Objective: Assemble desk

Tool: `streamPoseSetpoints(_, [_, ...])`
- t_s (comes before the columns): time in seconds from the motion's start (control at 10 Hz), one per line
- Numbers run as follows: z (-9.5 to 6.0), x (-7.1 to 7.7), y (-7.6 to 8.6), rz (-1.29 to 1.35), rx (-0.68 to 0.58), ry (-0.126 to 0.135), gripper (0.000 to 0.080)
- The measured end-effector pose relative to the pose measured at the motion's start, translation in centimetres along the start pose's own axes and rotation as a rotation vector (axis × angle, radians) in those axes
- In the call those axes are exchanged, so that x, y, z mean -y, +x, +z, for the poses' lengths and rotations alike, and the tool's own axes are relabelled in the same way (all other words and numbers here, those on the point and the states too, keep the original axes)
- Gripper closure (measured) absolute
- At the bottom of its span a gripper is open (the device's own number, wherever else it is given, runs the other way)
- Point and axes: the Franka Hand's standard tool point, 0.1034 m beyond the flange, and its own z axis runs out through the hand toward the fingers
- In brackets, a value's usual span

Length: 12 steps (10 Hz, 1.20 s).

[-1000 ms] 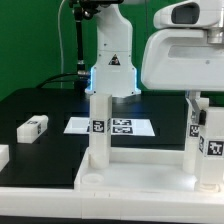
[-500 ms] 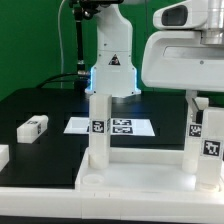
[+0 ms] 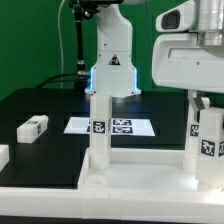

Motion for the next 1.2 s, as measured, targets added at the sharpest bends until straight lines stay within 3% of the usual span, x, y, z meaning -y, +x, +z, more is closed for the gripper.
streamPoseSetpoints(0.8, [0.09, 0.18, -0.13, 0.646, 0.015, 0.007, 0.0509])
streamPoseSetpoints(1.1, [0.1, 0.17, -0.12, 0.601, 0.015, 0.007, 0.0509])
streamPoseSetpoints(1.2, [0.13, 0.13, -0.17, 0.562, 0.013, 0.004, 0.0279])
